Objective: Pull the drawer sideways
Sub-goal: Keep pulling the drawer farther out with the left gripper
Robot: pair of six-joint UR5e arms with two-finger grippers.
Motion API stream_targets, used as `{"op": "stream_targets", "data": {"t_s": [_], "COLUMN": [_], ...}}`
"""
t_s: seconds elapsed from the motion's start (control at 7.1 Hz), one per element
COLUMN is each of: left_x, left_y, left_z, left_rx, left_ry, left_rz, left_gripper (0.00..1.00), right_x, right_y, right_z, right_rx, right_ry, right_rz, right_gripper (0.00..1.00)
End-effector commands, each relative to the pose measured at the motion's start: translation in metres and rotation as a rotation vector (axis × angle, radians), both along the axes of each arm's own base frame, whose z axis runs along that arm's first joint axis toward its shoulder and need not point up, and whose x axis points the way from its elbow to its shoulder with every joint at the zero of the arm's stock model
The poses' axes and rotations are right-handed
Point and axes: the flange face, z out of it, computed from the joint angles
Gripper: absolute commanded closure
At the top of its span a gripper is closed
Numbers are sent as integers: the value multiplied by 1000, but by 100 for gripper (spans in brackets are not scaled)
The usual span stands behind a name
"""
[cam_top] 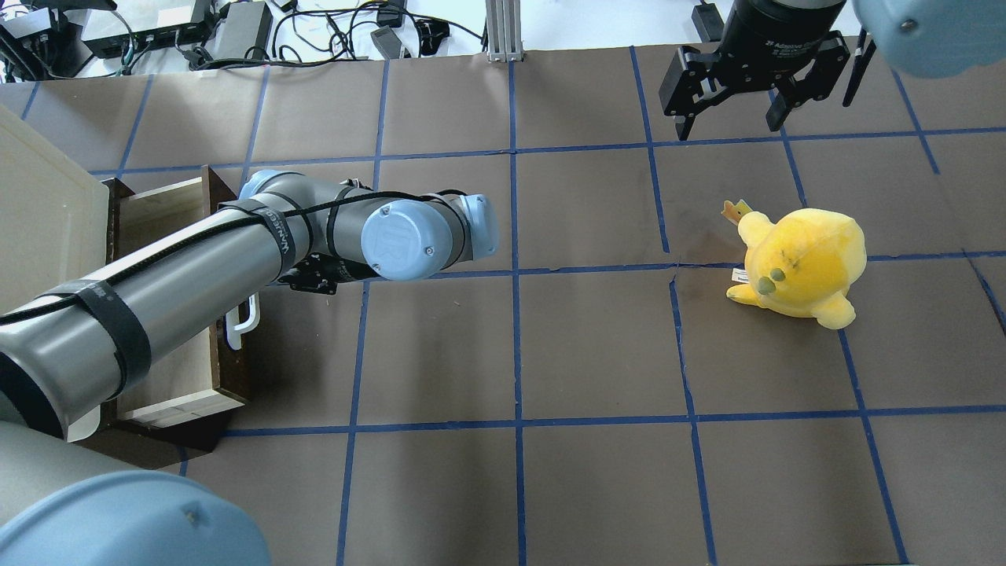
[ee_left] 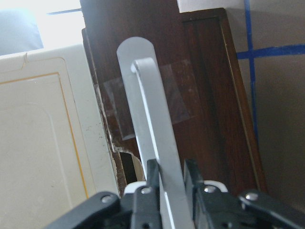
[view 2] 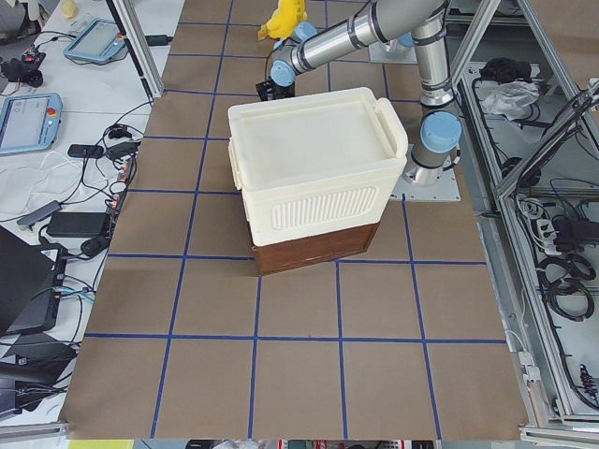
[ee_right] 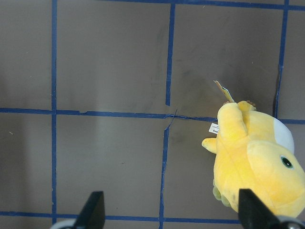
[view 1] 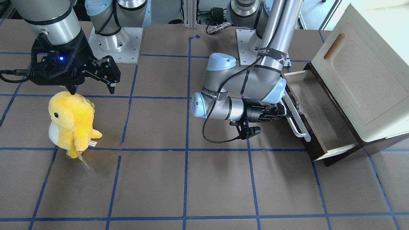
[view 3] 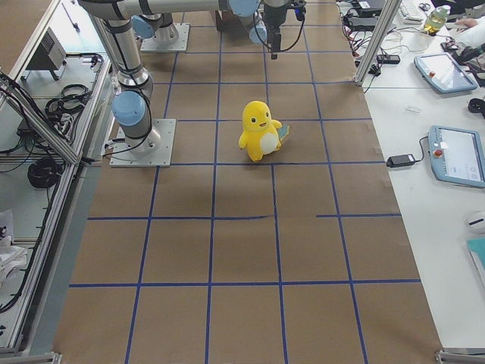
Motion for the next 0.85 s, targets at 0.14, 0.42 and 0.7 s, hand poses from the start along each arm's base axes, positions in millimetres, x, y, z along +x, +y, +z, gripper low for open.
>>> {"op": "stream_targets", "data": {"t_s": [0.14, 0.42, 0.7], "left_x": [-2, -2, -2], "left_y": [1, 0, -1], "left_z": [0, 0, -3], "left_rx": [0, -6, -6], "left_ry": [0, 2, 1], "left_rz": [-3, -3, -4], "left_gripper": [82, 82, 1], "right_x": [0, 0, 0], "right_y": [0, 0, 0], "right_z": [0, 0, 0], "right_rx": [0, 0, 0], "right_ry": [1, 0, 0], "right_rz": [0, 0, 2], "right_gripper": [0, 0, 0]}}
